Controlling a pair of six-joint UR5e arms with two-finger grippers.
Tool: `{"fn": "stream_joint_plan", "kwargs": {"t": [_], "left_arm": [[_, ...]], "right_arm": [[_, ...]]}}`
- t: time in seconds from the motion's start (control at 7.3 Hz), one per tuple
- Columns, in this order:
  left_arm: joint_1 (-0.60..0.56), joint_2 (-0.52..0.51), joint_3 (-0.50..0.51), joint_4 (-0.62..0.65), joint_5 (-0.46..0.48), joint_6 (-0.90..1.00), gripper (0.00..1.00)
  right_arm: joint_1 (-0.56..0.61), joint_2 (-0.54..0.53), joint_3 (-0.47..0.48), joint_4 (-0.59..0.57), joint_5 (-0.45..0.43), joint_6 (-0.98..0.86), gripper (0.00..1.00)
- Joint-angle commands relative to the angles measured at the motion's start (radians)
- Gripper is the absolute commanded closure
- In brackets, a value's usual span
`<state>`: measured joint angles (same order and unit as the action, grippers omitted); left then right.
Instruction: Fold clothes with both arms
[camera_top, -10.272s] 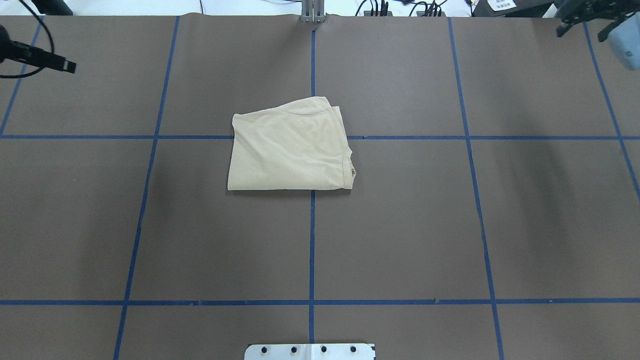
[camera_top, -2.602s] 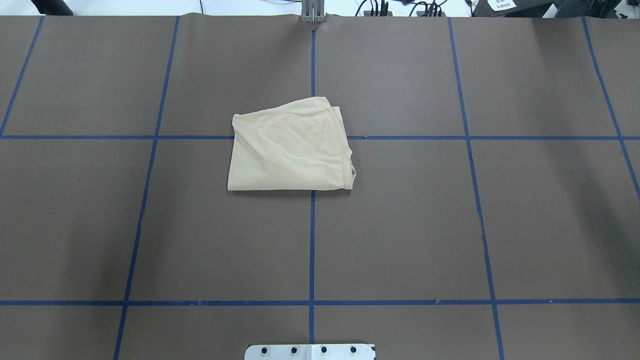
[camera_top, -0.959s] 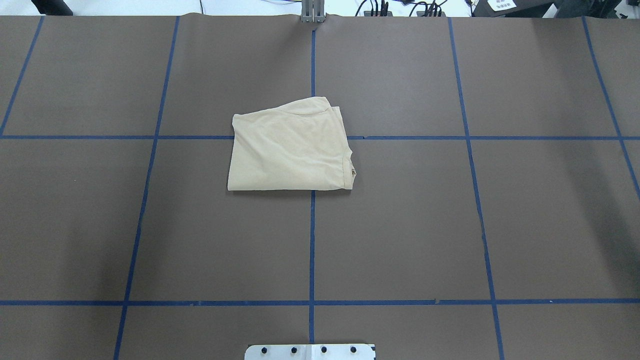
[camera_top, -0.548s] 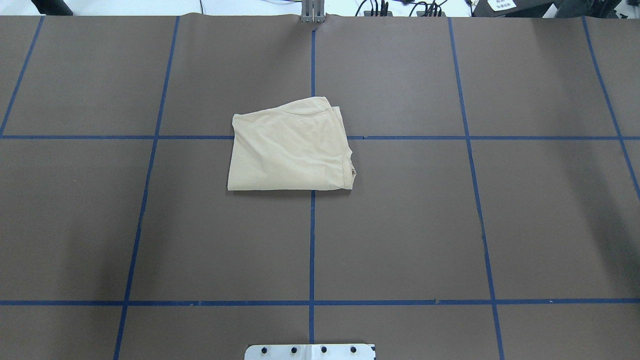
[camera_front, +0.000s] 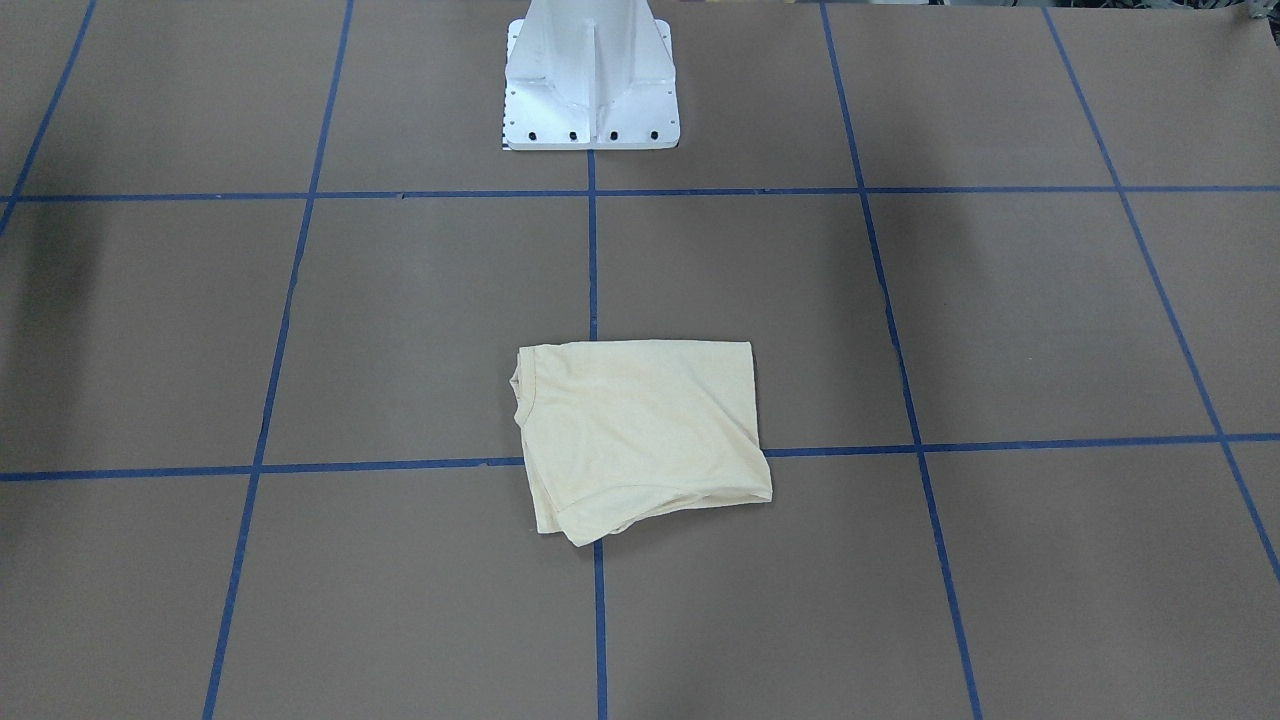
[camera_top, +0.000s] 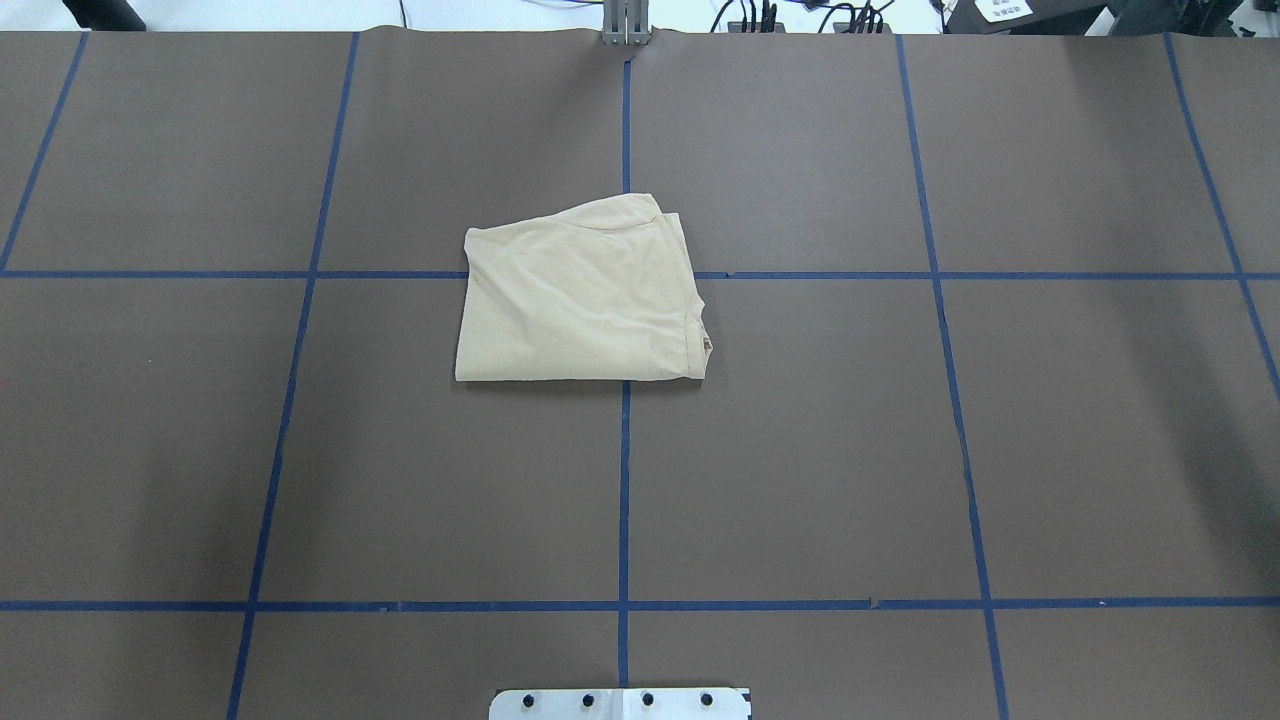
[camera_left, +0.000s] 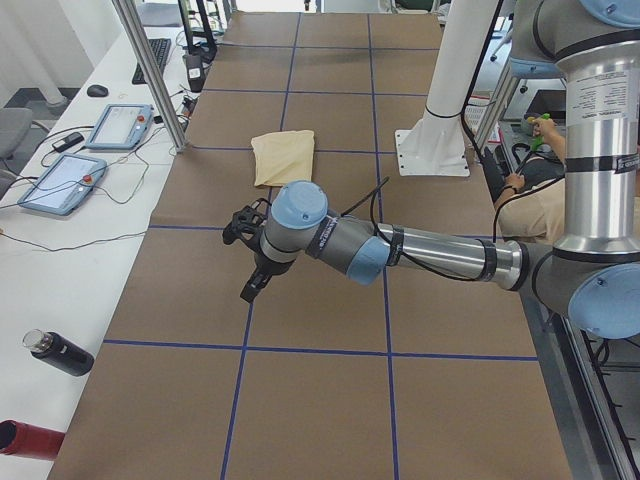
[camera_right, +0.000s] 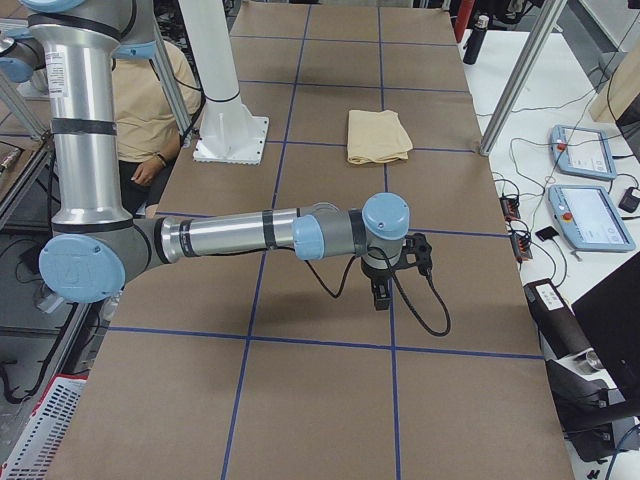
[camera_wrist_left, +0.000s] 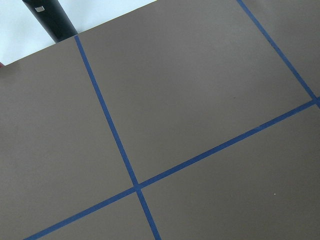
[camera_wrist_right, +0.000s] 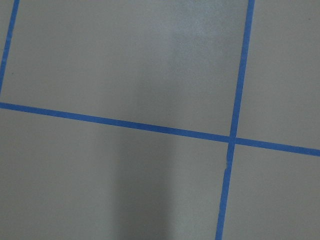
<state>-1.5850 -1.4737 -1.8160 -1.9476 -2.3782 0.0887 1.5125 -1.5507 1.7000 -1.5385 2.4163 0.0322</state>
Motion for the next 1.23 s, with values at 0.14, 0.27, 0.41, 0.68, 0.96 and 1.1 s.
{"fn": "stream_joint_plan", "kwargs": {"t": [0.14, 0.27, 0.41, 0.68, 0.96, 1.1], "left_arm": [[0.000, -0.002, 0.000, -0.001, -0.001, 0.002, 0.00], [0.000, 0.000, -0.002, -0.001, -0.001, 0.002, 0.00], [0.000, 0.000, 0.000, -0.001, -0.001, 0.002, 0.00], [0.002, -0.007, 0.001, -0.001, 0.000, 0.002, 0.00], [0.000, -0.007, -0.002, -0.001, 0.001, 0.002, 0.00], [0.000, -0.007, -0.002, -0.001, 0.001, 0.002, 0.00]], "right_arm": [[0.000, 0.000, 0.001, 0.003, -0.002, 0.000, 0.00], [0.000, 0.001, 0.000, 0.003, -0.002, 0.000, 0.00], [0.000, 0.001, 0.001, 0.004, -0.002, 0.000, 0.00], [0.000, 0.001, 0.001, 0.004, -0.003, 0.000, 0.00], [-0.002, 0.012, -0.005, 0.005, -0.005, 0.000, 0.00], [-0.002, 0.011, -0.003, 0.003, -0.003, 0.000, 0.00]]}}
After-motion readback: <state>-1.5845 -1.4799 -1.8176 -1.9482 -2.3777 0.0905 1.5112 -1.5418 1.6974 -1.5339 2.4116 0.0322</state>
